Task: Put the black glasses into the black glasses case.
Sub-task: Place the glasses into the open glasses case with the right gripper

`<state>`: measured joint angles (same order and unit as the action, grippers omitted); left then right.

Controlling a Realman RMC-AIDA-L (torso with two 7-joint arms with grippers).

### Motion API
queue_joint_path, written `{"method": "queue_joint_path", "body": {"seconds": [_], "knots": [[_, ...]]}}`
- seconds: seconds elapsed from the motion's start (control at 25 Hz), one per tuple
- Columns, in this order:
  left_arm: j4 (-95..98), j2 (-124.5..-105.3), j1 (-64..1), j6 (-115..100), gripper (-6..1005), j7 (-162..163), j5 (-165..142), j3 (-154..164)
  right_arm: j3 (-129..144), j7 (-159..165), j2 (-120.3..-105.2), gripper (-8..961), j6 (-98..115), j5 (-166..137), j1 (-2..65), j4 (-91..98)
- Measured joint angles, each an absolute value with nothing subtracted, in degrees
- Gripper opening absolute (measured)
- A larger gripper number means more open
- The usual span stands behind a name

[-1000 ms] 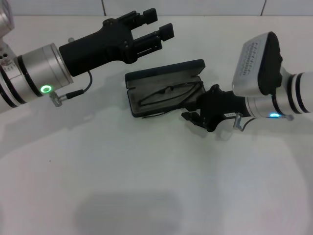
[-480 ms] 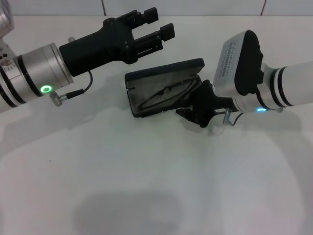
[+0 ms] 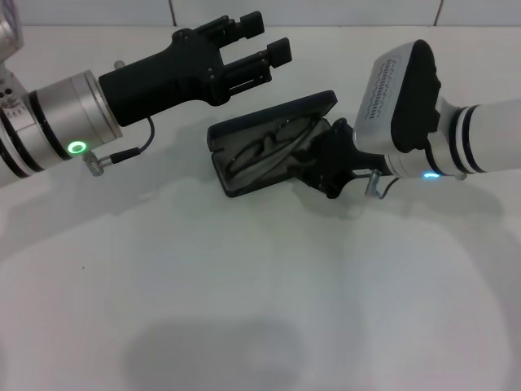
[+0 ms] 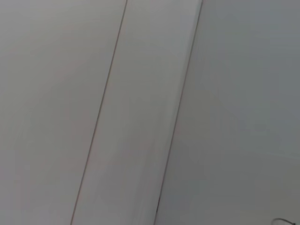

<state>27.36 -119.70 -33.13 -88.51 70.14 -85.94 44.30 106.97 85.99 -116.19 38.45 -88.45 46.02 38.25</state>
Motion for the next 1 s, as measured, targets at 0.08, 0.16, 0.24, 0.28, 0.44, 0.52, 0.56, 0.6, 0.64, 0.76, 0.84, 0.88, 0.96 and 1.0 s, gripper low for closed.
{"method": "queue_joint_path", "body": {"seconds": [0.08, 0.16, 0.24, 0.28, 0.44, 0.52, 0.56, 0.6, 0.64, 0.76, 0.84, 0.88, 0.96, 1.0], "knots": [[27.4, -119.7, -33.1, -88.5, 708, 70.1, -85.9, 44.3, 107.0, 85.0, -116.19, 174, 38.0, -87.1, 45.7, 38.7], [27.4, -119.7, -33.1, -88.5, 708, 70.1, -86.0, 44.3, 107.0, 83.7, -116.18, 174, 37.6, -85.2, 45.6, 38.8], [27.5, -119.68, -33.1, -88.5, 708, 70.1, -86.0, 44.3, 107.0, 82.6, -116.19, 174, 37.0, -83.3, 45.5, 38.8], [27.5, -119.66, -33.1, -88.5, 708, 70.1, -86.0, 44.3, 107.0, 82.1, -116.18, 174, 36.5, -82.6, 45.3, 38.9], [27.6, -119.62, -33.1, -88.5, 707, 70.1, -86.0, 44.3, 107.1, 80.8, -116.18, 174, 35.3, -80.9, 44.5, 39.6], [27.6, -119.62, -33.1, -88.4, 707, 70.1, -86.0, 44.3, 107.4, 80.5, -116.18, 179, 34.9, -80.8, 44.4, 39.9], [27.6, -119.61, -33.1, -88.3, 707, 70.1, -86.0, 44.3, 107.6, 80.3, -116.18, 184, 34.5, -80.8, 44.4, 39.9], [27.6, -119.61, -33.2, -88.3, 707, 70.1, -86.0, 44.3, 107.8, 80.0, -116.18, 188, 34.0, -80.8, 44.4, 39.9], [27.7, -119.61, -33.2, -88.2, 707, 70.1, -86.0, 44.3, 108.0, 79.7, -116.19, 193, 33.5, -80.8, 44.4, 39.9], [27.7, -119.56, -33.4, -88.2, 708, 70.1, -86.0, 44.3, 108.3, 79.5, -116.18, 208, 33.6, -81.0, 44.5, 40.2], [27.7, -119.51, -33.4, -88.2, 708, 70.1, -86.0, 44.3, 108.3, 79.3, -116.16, 217, 34.0, -81.3, 44.2, 41.1], [27.7, -119.49, -33.3, -88.1, 708, 70.1, -86.0, 44.2, 108.3, 79.2, -116.13, 222, 34.1, -81.3, 44.1, 41.4], [27.7, -119.45, -33.1, -88.1, 708, 70.1, -86.0, 44.1, 108.2, 79.1, -115.91, 232, 35.7, -82.4, 44.1, 42.0], [27.7, -119.44, -33.1, -88.1, 708, 70.1, -86.0, 44.1, 108.0, 79.2, -115.8, 237, 36.8, -83.3, 44.1, 42.1]]}}
